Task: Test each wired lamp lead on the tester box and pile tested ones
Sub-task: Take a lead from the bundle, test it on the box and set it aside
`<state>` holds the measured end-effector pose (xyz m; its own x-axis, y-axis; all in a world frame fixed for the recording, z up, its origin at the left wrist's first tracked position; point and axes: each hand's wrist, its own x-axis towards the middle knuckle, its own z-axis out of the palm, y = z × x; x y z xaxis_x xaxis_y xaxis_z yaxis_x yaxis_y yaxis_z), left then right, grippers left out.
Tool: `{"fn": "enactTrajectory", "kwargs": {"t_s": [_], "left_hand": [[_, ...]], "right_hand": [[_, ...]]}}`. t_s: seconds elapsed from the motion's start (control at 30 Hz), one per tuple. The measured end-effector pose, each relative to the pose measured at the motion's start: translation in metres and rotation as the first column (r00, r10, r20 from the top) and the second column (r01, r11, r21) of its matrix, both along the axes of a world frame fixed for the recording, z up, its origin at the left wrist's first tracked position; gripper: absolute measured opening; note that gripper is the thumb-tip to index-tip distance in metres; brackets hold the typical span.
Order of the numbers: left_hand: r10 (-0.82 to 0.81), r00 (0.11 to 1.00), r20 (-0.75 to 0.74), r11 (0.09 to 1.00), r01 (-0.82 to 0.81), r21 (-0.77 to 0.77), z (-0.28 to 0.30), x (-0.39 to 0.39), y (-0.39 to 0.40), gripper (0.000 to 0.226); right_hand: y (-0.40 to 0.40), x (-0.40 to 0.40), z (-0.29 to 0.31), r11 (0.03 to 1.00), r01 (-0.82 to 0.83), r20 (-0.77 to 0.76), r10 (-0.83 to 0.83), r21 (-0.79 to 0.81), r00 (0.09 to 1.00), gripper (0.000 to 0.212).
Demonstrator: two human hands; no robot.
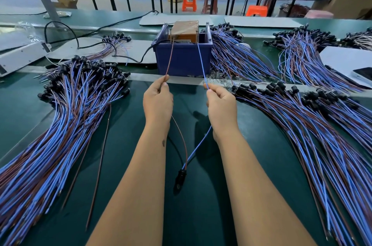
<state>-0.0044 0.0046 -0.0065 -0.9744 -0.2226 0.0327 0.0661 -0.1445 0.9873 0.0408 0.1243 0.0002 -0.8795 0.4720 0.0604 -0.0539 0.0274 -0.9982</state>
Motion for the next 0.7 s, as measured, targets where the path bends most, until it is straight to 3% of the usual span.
{"fn": "enactTrajectory", "kwargs": {"t_s": [0.7], "left_hand": [[0.024,0.999,0.033,0.999,-0.026,0.047,0.0009,-0.0029,-0.0002,0.029]], "right_hand": [[0.0006,-0.0038,-0.0028,0.999,-0.019,0.005,0.019,0.035,1.000,0.031]]}}
